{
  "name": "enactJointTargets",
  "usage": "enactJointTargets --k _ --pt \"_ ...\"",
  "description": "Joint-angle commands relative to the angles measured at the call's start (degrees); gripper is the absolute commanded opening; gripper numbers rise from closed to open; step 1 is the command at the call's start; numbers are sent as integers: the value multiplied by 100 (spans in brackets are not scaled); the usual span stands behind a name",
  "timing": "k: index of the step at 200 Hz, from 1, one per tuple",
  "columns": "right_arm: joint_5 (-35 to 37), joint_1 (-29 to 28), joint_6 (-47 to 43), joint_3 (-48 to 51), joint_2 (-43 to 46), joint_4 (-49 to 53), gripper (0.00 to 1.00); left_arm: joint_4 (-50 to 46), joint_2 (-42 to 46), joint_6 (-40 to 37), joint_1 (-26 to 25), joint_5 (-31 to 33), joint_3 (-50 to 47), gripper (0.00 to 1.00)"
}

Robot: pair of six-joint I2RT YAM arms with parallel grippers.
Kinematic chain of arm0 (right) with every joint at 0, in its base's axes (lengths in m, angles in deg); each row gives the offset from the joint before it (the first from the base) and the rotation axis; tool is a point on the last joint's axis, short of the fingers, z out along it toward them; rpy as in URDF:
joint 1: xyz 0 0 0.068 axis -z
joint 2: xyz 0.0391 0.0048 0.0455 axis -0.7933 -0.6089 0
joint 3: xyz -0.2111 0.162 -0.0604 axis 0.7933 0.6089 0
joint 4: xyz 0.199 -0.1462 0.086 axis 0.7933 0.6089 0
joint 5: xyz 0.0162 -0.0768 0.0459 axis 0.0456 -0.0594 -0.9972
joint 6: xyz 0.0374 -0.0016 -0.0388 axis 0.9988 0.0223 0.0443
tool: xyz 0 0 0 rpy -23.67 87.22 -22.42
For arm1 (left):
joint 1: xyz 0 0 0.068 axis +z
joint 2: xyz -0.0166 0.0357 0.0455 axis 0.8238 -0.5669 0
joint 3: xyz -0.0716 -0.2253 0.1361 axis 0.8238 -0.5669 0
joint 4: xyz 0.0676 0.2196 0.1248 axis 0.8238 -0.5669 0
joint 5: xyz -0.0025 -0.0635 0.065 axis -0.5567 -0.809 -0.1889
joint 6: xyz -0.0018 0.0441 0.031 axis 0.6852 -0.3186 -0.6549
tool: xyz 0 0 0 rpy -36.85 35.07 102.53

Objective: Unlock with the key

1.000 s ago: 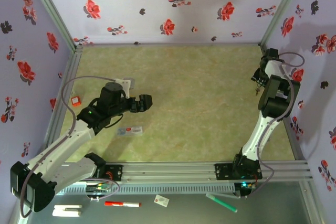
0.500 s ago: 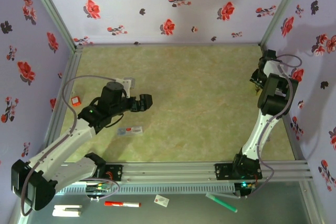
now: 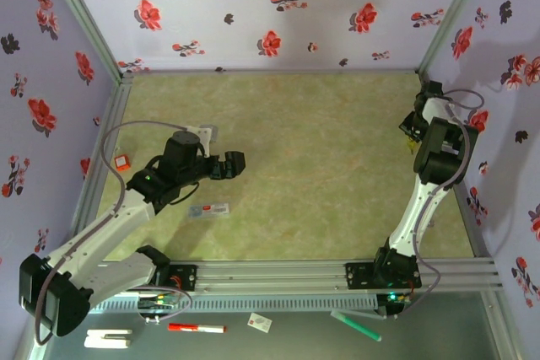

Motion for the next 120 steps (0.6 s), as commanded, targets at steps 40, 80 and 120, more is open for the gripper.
enactJointTargets --k 40,80,120 --pt "-881 -93 264 1015 1359 -336 0 115 -28 18 -36 117 157 100" --pt "-2804 -1068 1049 1960 3084 -1818 0 1181 -357 1299 -84 -269 227 100" --pt "-3228 -2684 2384 2475 3966 -3757 0 2125 -1048 3188 -142 -382 741 100"
